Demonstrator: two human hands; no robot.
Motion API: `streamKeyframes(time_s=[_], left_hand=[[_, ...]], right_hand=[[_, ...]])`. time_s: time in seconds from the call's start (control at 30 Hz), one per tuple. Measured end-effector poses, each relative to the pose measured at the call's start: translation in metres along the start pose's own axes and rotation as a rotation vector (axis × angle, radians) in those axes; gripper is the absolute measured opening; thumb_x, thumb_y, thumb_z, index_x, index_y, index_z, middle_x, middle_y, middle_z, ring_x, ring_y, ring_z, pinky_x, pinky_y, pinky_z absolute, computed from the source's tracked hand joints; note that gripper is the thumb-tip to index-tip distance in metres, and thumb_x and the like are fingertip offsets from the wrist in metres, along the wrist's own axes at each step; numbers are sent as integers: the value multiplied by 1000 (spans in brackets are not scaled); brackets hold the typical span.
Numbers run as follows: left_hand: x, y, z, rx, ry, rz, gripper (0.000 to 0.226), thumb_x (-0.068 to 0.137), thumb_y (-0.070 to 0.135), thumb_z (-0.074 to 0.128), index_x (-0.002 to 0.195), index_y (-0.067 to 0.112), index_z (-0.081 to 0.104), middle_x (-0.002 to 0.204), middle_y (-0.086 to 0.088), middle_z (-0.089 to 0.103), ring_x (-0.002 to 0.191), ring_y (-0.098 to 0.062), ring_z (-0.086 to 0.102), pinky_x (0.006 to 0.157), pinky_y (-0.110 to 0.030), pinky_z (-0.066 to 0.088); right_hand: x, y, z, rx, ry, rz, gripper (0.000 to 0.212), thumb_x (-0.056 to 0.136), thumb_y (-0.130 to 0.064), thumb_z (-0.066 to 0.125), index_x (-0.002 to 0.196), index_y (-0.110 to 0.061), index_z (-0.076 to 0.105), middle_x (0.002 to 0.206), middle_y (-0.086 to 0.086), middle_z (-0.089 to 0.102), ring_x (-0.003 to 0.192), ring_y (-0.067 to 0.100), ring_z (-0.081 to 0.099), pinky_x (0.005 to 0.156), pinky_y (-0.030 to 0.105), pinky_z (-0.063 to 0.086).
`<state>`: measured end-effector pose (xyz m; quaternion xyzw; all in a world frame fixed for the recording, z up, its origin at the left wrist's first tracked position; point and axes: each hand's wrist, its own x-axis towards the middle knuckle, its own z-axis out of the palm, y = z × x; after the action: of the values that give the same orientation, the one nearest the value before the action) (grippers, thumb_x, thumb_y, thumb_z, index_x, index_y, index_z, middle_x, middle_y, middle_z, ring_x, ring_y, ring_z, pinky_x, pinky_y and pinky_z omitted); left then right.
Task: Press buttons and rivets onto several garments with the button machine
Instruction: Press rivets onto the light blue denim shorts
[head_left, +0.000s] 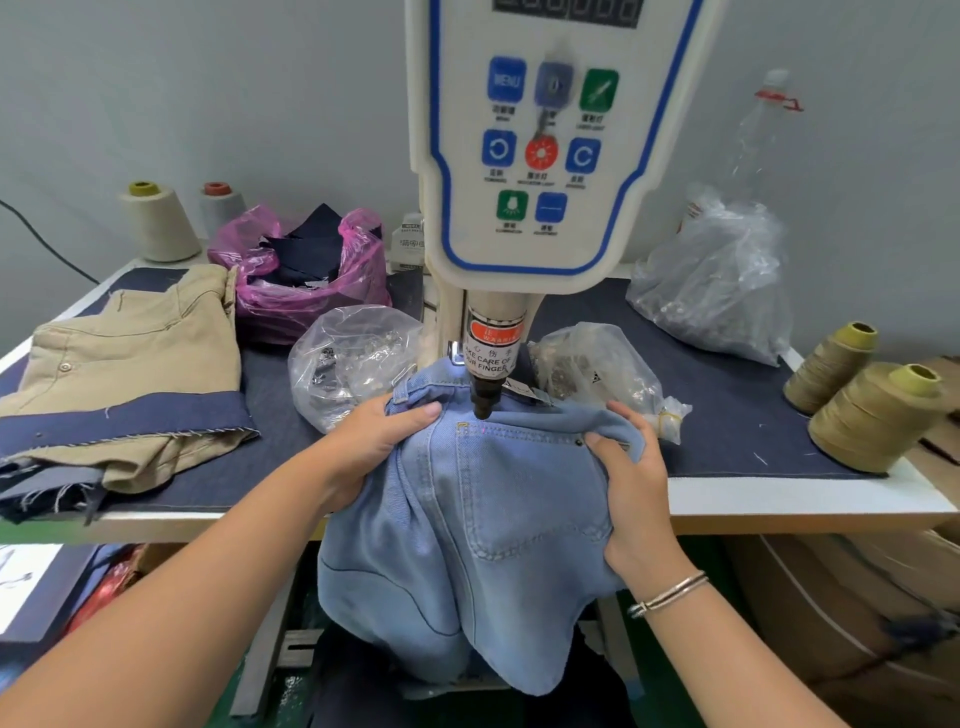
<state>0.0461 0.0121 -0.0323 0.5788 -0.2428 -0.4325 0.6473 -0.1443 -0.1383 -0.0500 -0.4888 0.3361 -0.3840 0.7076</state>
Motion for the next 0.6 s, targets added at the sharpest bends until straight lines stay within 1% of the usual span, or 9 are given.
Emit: streamKeyframes(time_s=[0.1, 0.13, 0.27, 0.4, 0.6], left_hand=[[0, 1, -1, 28, -2, -27, 30, 90, 25, 61, 117, 15, 66, 110, -8, 72, 101, -22, 69, 79, -27, 55], [1, 1, -1, 38, -1, -37, 28, 91, 25, 61, 117, 15, 66, 109, -8, 73, 101, -22, 70, 79, -27, 55], [1, 1, 1, 36, 6, -29, 25, 93, 22, 59, 116, 14, 66, 107, -9, 73, 97, -21, 70, 73, -22, 57], [2, -1, 2, 38, 32, -9, 20, 93, 18, 59, 111, 14, 68, 104, -7, 74, 92, -17, 71, 70, -20, 56], [5, -5, 0, 56, 45, 23, 20, 92, 16, 61, 111, 15, 68, 106, -6, 74, 98, -19, 70, 76, -21, 56]], right_hand=[[0, -2, -1, 28, -5, 21, 34, 89, -9, 61, 116, -30, 60, 97, 4, 70, 79, 13, 69, 62, 26, 54], [1, -3, 0, 33, -5, 28, 35, 89, -8, 61, 117, -29, 59, 98, 5, 69, 79, 13, 69, 62, 26, 54], [2, -5, 1, 41, 6, 28, 38, 89, -6, 59, 122, -24, 56, 96, 3, 69, 74, 7, 68, 60, 22, 55], [1, -5, 0, 43, 14, 26, 40, 89, -5, 59, 124, -23, 56, 96, 4, 69, 75, 9, 68, 60, 23, 54], [0, -4, 1, 52, 16, 25, 40, 89, -6, 60, 124, -25, 55, 101, 8, 68, 78, 12, 68, 62, 26, 54]])
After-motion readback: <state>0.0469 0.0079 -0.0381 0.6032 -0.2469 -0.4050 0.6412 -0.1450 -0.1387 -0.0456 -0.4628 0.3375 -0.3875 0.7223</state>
